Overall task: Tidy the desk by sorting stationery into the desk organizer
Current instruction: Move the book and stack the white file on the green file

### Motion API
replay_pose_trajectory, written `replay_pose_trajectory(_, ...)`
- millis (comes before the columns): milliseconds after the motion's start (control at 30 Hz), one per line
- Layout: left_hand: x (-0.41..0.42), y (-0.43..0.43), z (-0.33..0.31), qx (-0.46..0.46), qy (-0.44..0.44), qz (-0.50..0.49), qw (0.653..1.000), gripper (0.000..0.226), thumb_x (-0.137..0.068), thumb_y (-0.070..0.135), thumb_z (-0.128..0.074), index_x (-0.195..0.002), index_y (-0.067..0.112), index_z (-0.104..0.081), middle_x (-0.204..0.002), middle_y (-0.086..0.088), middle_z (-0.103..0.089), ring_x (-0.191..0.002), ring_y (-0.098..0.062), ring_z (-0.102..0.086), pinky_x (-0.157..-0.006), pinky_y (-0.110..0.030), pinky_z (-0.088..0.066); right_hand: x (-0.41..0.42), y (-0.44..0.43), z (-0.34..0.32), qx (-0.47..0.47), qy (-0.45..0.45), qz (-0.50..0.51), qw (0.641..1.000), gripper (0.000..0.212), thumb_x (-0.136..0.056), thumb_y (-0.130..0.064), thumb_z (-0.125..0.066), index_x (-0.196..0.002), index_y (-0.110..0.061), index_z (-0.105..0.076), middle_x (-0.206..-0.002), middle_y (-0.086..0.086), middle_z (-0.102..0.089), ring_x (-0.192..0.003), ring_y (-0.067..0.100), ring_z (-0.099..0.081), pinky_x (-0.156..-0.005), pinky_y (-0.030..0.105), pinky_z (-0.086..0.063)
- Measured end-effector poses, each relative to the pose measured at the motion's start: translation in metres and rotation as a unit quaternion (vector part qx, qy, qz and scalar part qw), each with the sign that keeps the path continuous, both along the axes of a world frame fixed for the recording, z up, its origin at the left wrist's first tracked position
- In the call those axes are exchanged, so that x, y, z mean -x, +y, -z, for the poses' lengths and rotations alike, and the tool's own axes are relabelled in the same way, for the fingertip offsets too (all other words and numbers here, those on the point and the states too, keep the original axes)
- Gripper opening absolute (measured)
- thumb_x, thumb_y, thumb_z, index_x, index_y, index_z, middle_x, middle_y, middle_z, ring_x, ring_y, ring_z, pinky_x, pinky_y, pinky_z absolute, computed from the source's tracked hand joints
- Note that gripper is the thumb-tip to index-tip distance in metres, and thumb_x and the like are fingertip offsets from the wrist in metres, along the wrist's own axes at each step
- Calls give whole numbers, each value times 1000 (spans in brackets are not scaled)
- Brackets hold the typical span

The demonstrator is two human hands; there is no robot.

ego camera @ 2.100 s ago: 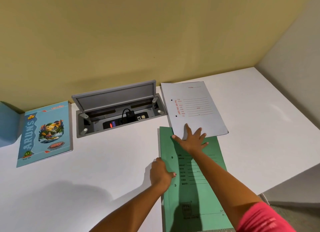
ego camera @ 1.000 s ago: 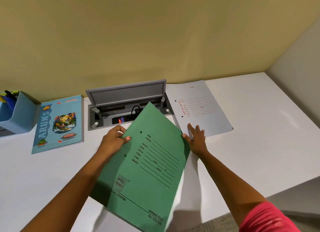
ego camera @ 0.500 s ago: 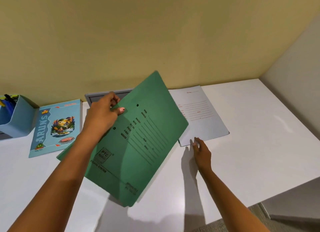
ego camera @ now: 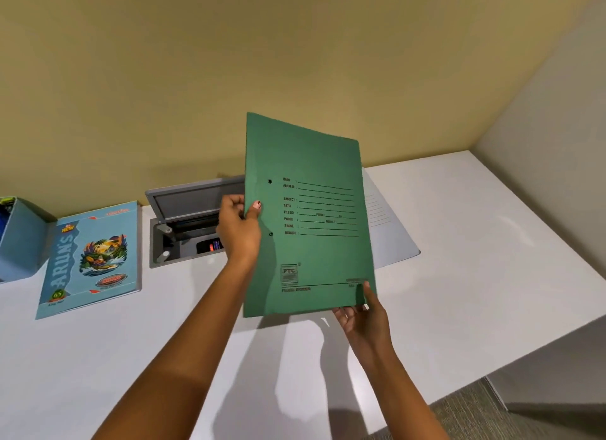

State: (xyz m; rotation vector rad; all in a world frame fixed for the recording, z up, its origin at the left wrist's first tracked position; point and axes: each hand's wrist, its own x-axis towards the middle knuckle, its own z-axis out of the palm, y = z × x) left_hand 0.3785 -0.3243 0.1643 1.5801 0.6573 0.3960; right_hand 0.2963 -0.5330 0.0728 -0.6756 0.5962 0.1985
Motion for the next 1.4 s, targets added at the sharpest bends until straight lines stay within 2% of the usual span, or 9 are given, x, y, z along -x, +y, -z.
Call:
replay_pose_trajectory(300, 2, -46, 35, 53, 37, 157, 985, 31, -94, 11, -52, -124, 19, -51, -115, -3, -64, -102, -22, -63, -87, -42, -54, -14, -34, 6, 131, -53, 29, 989, 36, -93, 2, -48, -123, -17, -52, -109, 9, -68, -89, 27, -68, -67, 38, -58)
replay_pose_trajectory(567, 38, -72, 73, -20, 140, 372, 917, 50, -95, -2, -42, -139, 20, -43, -137, 0, -52, -77, -14, -62, -48, -15, -49, -48, -90, 16, 234, 62, 106, 964, 33, -93, 6, -46, -122, -11, -51, -106, 13, -62, -76, 26, -60, -49, 30, -49)
replay_pose_trajectory(667, 48, -82, 86, -58, 149, 430, 888, 53, -93, -5, -41, -140, 18, -42, -140, -1, -49, -111, -24, -60, -87, -35, -51, -60, -105, 27, 261, 92, 108, 955, 39, -91, 10, -46, -126, -6, -49, -113, 18, -60, -82, 31, -60, -67, 44, -52)
replay_pose_trajectory(733, 53, -88, 95, -80, 153, 449, 876, 50, -95, -1, -41, -141, 19, -40, -143, -2, -47, -125, -23, -51, -102, -33, -41, -68, -111, 36, 265, 121, 105, 951, 42, -90, 13, -46, -128, -4, -48, -117, 19, -58, -94, 36, -58, -81, 53, -51)
replay_pose_trajectory(833, 55, -93, 106, -110, 163, 464, 864, 47, -98, 5, -41, -142, 21, -38, -144, -2, -45, -125, -20, -51, -101, -21, -36, -80, -115, 44, 300, 143, 57, 941, 38, -92, 10, -44, -128, -1, -47, -111, 17, -57, -101, 39, -56, -88, 55, -48)
replay_pose_trajectory(967, 54, -96, 113, -138, 166, 475, 853, 48, -98, 8, -41, -144, 23, -35, -145, -5, -44, -128, -21, -47, -103, -25, -37, -100, -116, 59, 360, 146, -42, 921, 27, -90, 10, -45, -115, -1, -45, -92, 18, -59, -80, 35, -59, -67, 45, -52)
replay_pose_trajectory(1100, 55, -93, 121, -173, 159, 481, 844, 49, -98, 13, -44, -145, 23, -33, -150, -1, -37, -136, -19, -38, -109, -26, -30, -126, -120, 83, 455, 144, -96, 873, 44, -87, 4, -54, -127, 2, -37, -113, 19, -56, -96, 35, -60, -71, 41, -54)
replay_pose_trajectory(1200, 55, -86, 128, -215, 156, 489, 831, 51, -98, 14, -43, -146, 21, -30, -153, 2, -31, -139, -16, -31, -114, -26, -24, -142, -121, 83, 485, 161, -121, 851, 40, -86, 3, -55, -124, 3, -40, -100, 20, -56, -72, 30, -57, -53, 34, -48)
replay_pose_trajectory(1400, 57, -68, 142, -258, 164, 488, 818, 52, -99, 15, -41, -148, 20, -26, -156, 5, -23, -143, -13, -23, -117, -25, -17, -163, -122, 84, 574, 182, -174, 779, 16, -86, -10, -64, -99, -2, -60, -78, 16, -69, -67, 32, -67, -81, 42, -56)
